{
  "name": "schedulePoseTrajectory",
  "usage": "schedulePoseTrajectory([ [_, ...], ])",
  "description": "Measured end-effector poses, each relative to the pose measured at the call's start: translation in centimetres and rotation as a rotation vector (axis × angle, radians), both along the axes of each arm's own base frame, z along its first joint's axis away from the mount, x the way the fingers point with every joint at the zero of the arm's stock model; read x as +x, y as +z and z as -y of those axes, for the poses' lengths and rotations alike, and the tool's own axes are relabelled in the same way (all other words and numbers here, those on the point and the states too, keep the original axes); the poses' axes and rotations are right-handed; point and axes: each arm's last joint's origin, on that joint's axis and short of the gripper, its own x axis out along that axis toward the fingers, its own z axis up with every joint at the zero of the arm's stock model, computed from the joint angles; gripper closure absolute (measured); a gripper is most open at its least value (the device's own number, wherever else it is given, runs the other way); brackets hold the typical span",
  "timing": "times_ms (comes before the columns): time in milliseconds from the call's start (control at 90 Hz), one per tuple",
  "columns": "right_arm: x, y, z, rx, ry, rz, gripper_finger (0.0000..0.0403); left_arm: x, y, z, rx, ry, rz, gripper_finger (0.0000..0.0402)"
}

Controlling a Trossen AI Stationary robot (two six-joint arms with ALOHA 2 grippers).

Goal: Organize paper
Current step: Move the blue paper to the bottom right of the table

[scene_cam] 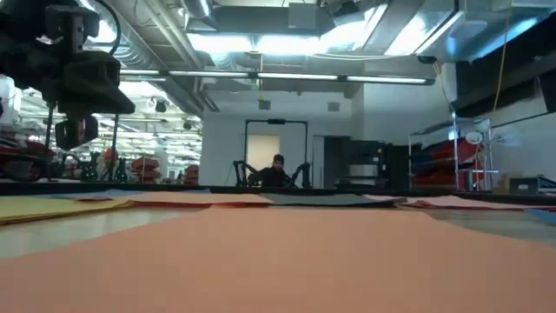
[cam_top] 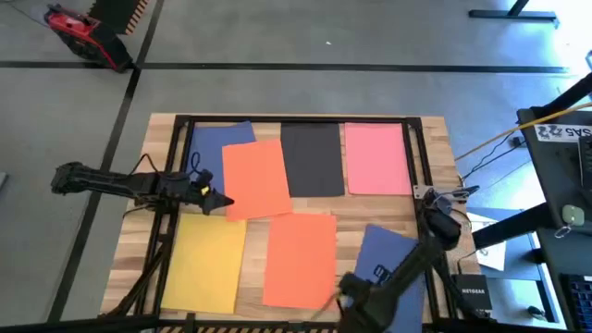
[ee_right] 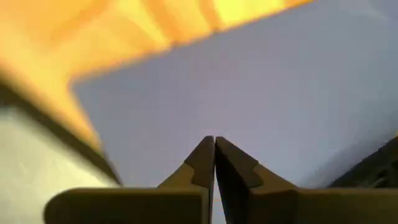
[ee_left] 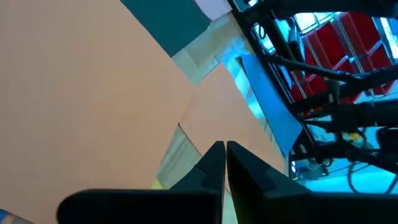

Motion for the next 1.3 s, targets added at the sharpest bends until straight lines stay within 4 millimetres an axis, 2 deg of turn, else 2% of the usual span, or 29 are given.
schedulePoseTrajectory([
  [200, 1.4, -1.2, 1.7, -0.088, -0.333, 0.070, 0.0402, 0.0, 0.0, 0.0, -0.006, 0.000, 0.002, 0.0402],
  [400, 1.3, -1.6, 1.3, -0.118, -0.732, 0.120, 0.0403, 0.0, 0.0, 0.0, -0.036, 0.011, 0.005, 0.0402],
  [511, 1.6, -1.7, 1.1, -0.071, -0.778, 0.093, 0.0403, 0.0, 0.1, 0.0, -0.036, 0.011, 0.006, 0.0402],
  [722, 2.3, -4.2, 3.1, -0.107, -0.822, 0.086, 0.0403, 0.0, 0.1, 0.0, -0.038, 0.014, 0.006, 0.0402],
  [822, 1.8, -5.1, 3.8, -0.129, -0.851, 0.007, 0.0403, 0.0, 0.1, 0.0, -0.050, 0.019, 0.006, 0.0402],
  [1033, 1.0, -4.9, 5.1, -0.244, -0.885, -0.117, 0.0403, 0.0, 0.1, 0.0, -0.045, 0.017, 0.006, 0.0402],
  [1211, -0.2, -7.3, 5.8, -0.257, -0.900, -0.191, 0.0403, 0.0, 0.0, 0.0, -0.026, 0.010, 0.003, 0.0402],
  [1300, -0.5, -7.9, 6.0, -0.228, -0.907, -0.197, 0.0403, 0.0, 0.0, 0.0, -0.026, 0.010, 0.002, 0.0402],
])
